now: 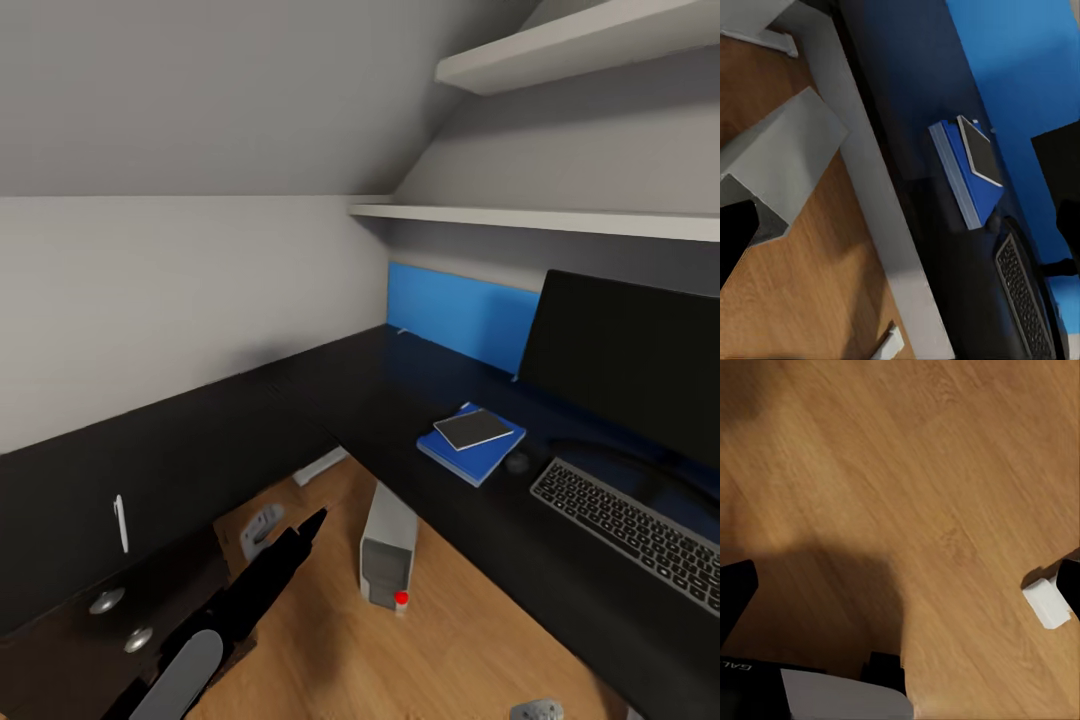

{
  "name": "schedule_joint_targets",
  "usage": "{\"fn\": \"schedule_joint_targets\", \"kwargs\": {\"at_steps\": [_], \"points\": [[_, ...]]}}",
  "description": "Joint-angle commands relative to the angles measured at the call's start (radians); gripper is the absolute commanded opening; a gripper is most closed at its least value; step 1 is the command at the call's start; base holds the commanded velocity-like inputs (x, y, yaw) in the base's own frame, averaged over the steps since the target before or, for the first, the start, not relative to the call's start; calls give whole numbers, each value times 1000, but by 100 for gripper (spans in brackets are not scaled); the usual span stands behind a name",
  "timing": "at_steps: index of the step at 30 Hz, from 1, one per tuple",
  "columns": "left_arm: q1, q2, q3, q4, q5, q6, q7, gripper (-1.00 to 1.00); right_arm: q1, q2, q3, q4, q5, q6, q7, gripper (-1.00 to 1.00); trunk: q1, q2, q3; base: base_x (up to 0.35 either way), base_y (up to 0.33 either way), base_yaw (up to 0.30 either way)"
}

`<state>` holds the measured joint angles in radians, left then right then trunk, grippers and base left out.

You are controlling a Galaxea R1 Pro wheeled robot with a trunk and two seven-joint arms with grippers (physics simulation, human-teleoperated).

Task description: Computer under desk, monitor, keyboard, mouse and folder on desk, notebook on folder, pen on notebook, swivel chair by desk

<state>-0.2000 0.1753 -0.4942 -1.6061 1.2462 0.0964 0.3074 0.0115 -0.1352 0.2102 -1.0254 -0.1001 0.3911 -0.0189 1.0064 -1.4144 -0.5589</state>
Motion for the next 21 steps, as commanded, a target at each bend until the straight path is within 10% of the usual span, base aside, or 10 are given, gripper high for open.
{"fn": "schedule_joint_targets", "kwargs": {"at_steps": [1, 13, 21], "points": [[-1, 1, -2, -2, 6, 2, 8, 100, -5, 2, 1, -2, -10, 7, -2, 100, -1, -1, -1, -331, -76, 281], [67, 9, 10, -2, 10, 13, 23, 100, -29, 48, 6, -81, -5, 133, -71, 100, -1, -1, 4, -266, -35, 263], [158, 10, 10, 0, 20, 90, 215, 100, -31, 66, 10, -217, -7, 233, -177, 100, -1, -1, 13, -41, -3, 223]]}}
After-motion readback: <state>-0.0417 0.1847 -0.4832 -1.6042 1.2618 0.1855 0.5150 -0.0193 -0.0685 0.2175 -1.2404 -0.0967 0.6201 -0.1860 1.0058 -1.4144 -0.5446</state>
